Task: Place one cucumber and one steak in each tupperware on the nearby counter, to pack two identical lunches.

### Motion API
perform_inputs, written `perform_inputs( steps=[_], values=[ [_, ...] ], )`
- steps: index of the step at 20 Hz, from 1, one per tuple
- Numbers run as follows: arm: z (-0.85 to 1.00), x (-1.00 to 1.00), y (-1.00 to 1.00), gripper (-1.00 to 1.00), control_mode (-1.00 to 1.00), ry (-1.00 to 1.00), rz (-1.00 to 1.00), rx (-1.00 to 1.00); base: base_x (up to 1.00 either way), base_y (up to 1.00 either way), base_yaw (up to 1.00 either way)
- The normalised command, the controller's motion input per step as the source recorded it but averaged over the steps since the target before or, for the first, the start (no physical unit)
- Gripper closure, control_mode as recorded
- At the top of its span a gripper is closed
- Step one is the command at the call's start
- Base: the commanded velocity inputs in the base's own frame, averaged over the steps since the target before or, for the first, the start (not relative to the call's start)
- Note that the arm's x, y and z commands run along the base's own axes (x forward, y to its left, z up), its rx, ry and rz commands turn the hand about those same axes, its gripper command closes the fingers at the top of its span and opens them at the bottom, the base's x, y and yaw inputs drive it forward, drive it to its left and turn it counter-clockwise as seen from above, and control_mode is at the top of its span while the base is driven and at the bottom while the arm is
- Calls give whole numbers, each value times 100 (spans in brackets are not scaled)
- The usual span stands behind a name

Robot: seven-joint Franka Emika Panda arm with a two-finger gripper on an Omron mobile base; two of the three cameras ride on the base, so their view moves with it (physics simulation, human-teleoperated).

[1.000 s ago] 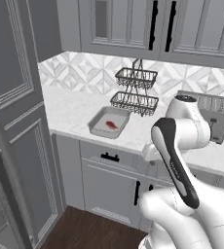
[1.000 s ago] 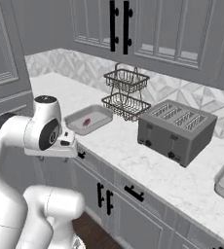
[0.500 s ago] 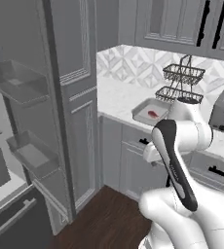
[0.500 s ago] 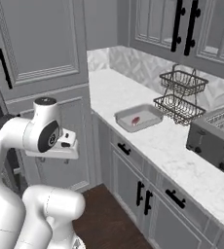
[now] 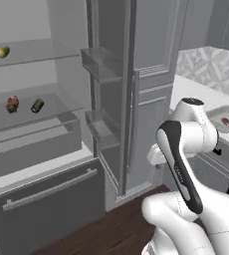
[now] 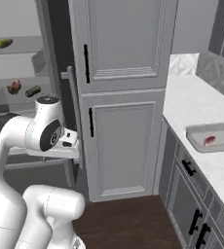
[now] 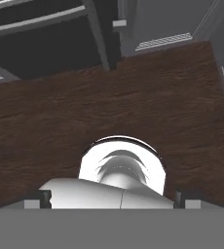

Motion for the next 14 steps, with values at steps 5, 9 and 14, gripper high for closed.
perform_inputs(
  steps=[5,9,14],
  values=[
    [0,0,0,-100,100,0,0,0,-30,67,49],
    [0,0,0,-100,100,0,0,0,-9,59,32],
    [0,0,0,-100,100,0,0,0,97,40,19]
  ],
)
